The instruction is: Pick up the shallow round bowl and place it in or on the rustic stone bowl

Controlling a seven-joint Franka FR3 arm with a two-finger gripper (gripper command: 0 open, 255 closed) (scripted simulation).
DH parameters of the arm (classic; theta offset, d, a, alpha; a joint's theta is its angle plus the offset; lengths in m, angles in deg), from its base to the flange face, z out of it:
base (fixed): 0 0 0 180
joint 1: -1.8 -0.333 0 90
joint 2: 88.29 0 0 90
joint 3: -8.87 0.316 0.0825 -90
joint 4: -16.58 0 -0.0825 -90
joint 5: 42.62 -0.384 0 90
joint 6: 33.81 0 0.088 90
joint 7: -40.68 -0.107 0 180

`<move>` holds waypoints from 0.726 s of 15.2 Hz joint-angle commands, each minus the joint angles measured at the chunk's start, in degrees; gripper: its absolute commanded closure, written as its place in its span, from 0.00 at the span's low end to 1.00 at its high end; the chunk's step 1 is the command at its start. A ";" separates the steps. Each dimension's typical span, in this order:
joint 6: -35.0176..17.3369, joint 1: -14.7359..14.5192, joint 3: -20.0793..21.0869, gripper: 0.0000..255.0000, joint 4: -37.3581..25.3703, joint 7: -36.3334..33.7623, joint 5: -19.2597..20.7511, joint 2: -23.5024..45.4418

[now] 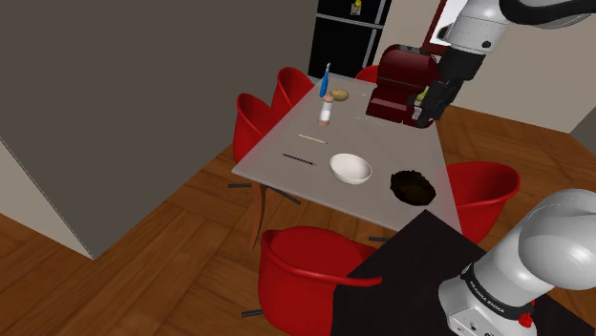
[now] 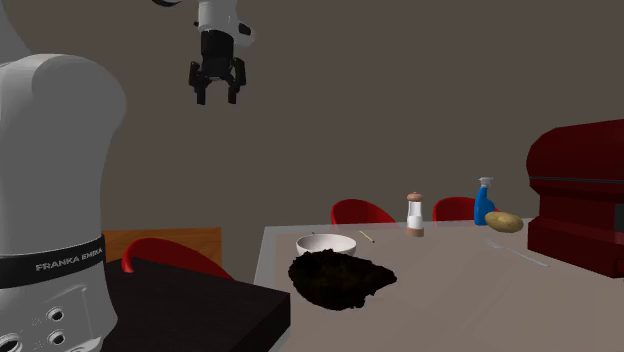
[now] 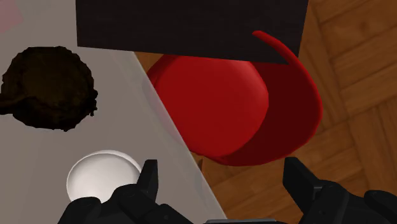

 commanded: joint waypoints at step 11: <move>-15.86 2.05 -6.54 0.00 0.60 8.42 3.29 16.24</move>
